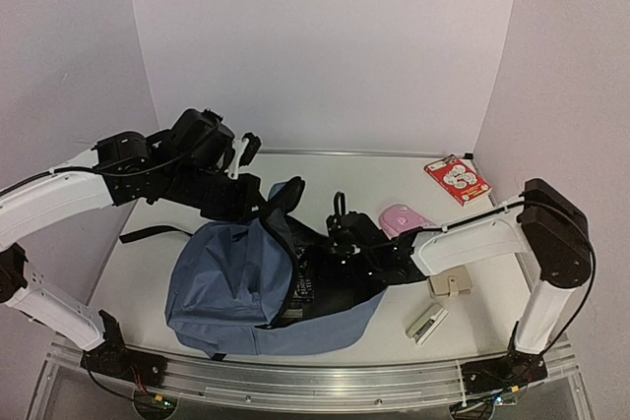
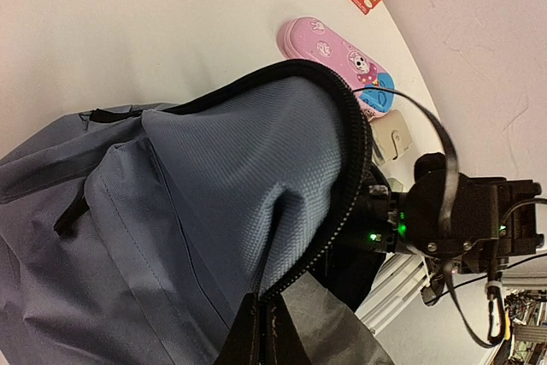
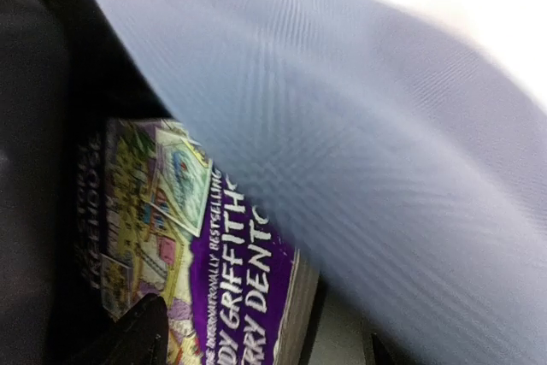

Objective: Pack the student bag
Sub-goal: Place the book in the student bag.

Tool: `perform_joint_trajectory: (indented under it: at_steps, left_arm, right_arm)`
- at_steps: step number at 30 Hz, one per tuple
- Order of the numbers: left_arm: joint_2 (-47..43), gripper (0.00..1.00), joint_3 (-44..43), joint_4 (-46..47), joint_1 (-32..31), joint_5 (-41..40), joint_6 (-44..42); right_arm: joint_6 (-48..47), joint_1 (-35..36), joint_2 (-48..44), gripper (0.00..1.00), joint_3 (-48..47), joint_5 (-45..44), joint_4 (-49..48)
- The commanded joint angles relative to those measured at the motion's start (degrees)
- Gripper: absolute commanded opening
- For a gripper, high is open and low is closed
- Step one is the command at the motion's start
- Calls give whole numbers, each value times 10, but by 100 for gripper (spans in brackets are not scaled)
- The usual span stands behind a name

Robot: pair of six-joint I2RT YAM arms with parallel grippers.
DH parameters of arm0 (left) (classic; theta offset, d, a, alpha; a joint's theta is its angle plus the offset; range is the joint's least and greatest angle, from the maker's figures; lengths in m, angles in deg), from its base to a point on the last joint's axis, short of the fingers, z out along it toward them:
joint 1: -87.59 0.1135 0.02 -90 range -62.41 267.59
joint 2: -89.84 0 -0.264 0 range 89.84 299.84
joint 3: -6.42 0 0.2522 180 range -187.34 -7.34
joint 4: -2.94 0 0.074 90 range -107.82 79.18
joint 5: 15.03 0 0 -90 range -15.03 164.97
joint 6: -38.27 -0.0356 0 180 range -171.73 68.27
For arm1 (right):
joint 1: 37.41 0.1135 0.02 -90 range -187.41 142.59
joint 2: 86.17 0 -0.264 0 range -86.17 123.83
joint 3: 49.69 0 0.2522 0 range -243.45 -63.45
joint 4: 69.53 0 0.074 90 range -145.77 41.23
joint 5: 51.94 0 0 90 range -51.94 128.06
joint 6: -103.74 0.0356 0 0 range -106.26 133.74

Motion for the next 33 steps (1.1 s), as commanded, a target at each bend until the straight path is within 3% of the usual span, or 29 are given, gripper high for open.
perform_joint_trajectory:
  at_steps: [1, 11, 15, 20, 33]
  left_arm:
    - [-34, 0, -5, 32, 3, -4, 3]
    - [-41, 0, -1, 32, 3, -5, 3]
    - [-47, 0, 5, 32, 3, -7, 5]
    - [-47, 0, 12, 38, 3, -4, 7]
    - [-38, 0, 52, 96, 8, 29, 17]
  right_arm:
    - [-9, 6, -47, 73, 10, -37, 9]
    - [-8, 17, 5, 48, -17, -25, 8]
    - [-13, 21, 19, 33, -33, -19, 5]
    - [-13, 29, 44, 28, -63, -1, 2]
    - [-11, 38, 73, 28, -99, 24, -43]
